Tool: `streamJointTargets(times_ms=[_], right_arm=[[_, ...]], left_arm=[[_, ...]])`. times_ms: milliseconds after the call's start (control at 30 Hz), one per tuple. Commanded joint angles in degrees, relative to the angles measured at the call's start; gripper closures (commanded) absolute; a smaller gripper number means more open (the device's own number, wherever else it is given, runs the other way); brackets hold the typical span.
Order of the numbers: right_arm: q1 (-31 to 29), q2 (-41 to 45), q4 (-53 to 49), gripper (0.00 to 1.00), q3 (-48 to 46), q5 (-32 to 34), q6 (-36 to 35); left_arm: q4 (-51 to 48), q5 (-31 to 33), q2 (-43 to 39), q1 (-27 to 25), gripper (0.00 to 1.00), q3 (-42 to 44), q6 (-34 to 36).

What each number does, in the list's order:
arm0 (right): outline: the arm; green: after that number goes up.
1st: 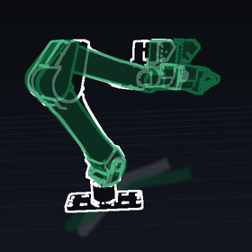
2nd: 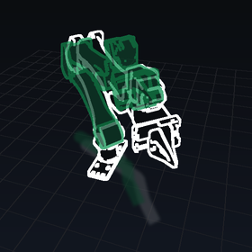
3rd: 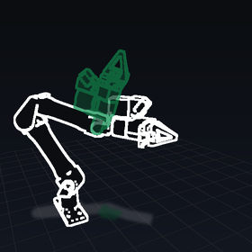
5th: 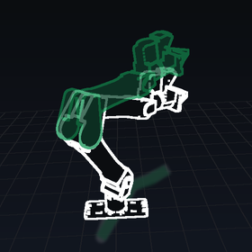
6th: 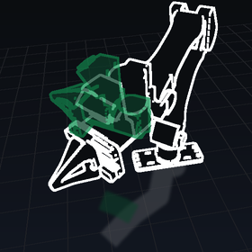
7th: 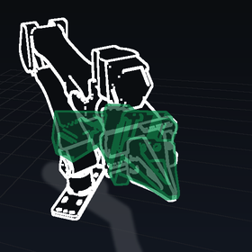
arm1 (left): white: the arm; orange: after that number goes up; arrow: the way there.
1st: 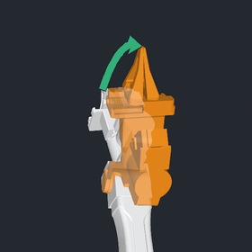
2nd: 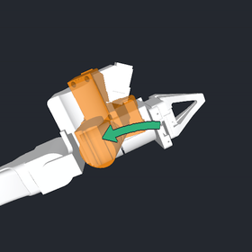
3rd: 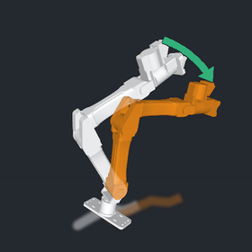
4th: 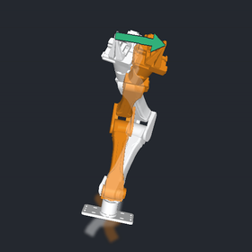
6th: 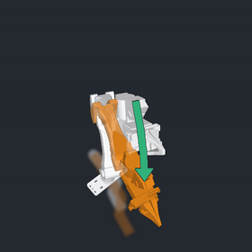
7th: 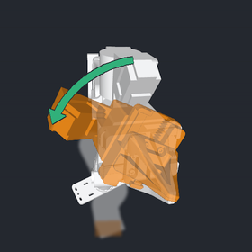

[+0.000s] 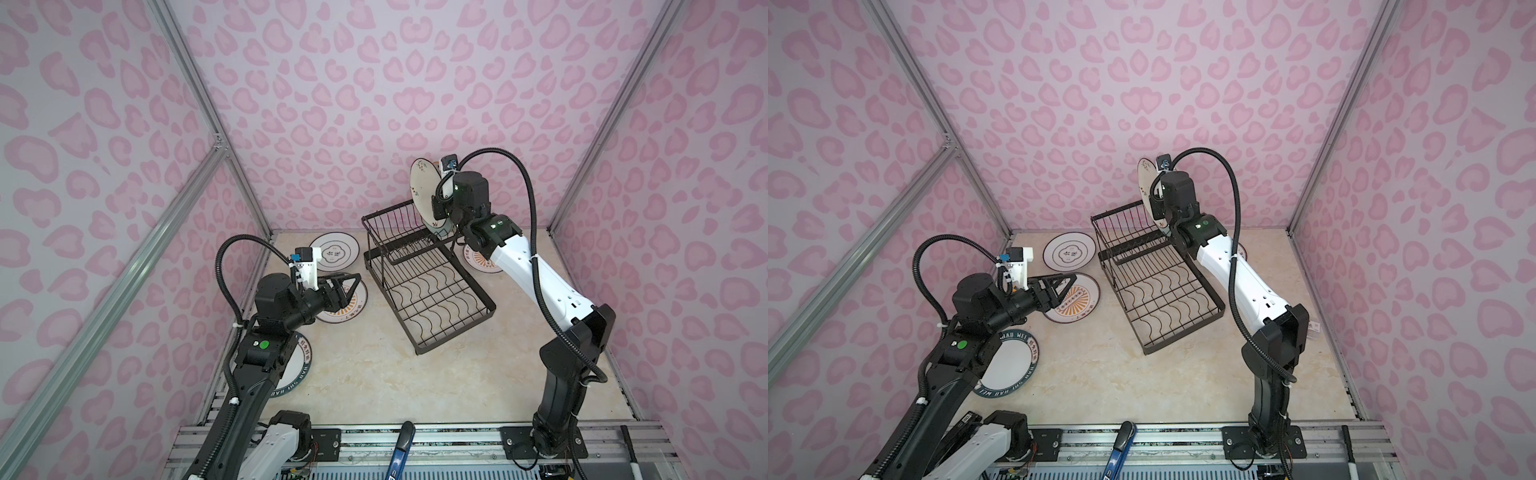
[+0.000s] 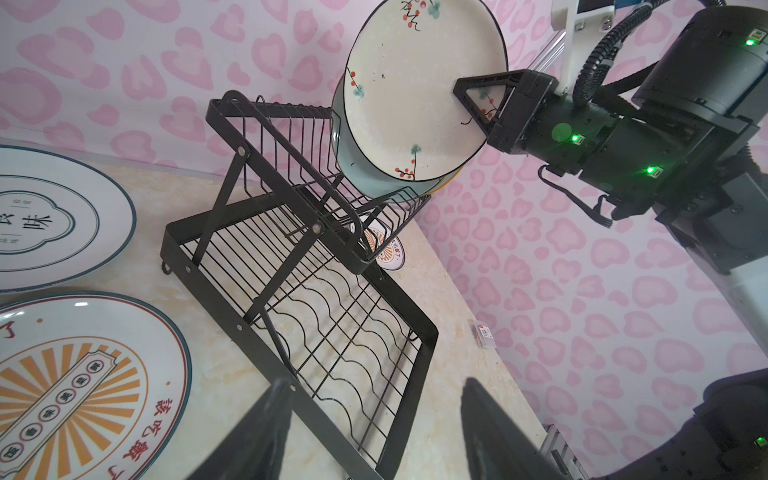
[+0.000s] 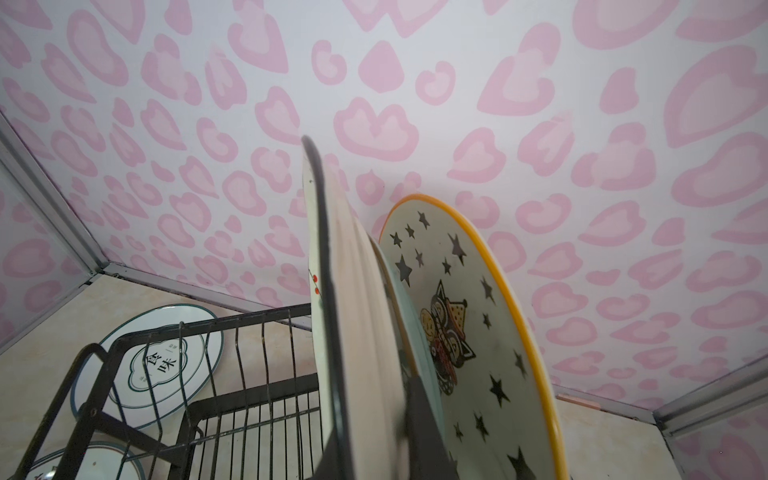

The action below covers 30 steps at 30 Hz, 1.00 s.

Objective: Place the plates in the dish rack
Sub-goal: 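Lower the berry plate into the rack slot beside the sunflower plate with the right gripper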

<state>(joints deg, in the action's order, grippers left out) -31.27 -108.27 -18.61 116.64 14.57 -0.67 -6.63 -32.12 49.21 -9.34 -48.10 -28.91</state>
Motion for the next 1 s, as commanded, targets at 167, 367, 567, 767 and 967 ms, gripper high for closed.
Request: streamJointTargets(times_ms=[167, 367, 567, 767, 967], right_arm=[[0.06, -1.22, 5.83, 1.0, 0.45, 0.01, -1.09], [0.05, -1.09, 6.25, 1.0, -0.75, -1.47, -0.7], [-0.1, -1.31, 6.14, 1.0, -0.67, -1.56, 0.11], [-0.55, -2.01, 6.38, 1.0, -0.39, -1.38, -0.03], [-0.73, -2.67, 6.27, 1.0, -0.27, -1.56, 0.16]], left_arm=[[-0.04, -0.04, -0.26, 0.04, 0.33, -0.73, 0.95], [0.21, 0.12, -0.34, 0.04, 0.33, -0.52, 0.96], [0.27, 0.11, -0.08, 0.04, 0.33, -0.58, 1.04], [0.23, 0.06, -0.28, 0.12, 0.33, -0.6, 1.13], [-0.31, 0.34, -0.72, 0.05, 0.33, -0.6, 1.48]])
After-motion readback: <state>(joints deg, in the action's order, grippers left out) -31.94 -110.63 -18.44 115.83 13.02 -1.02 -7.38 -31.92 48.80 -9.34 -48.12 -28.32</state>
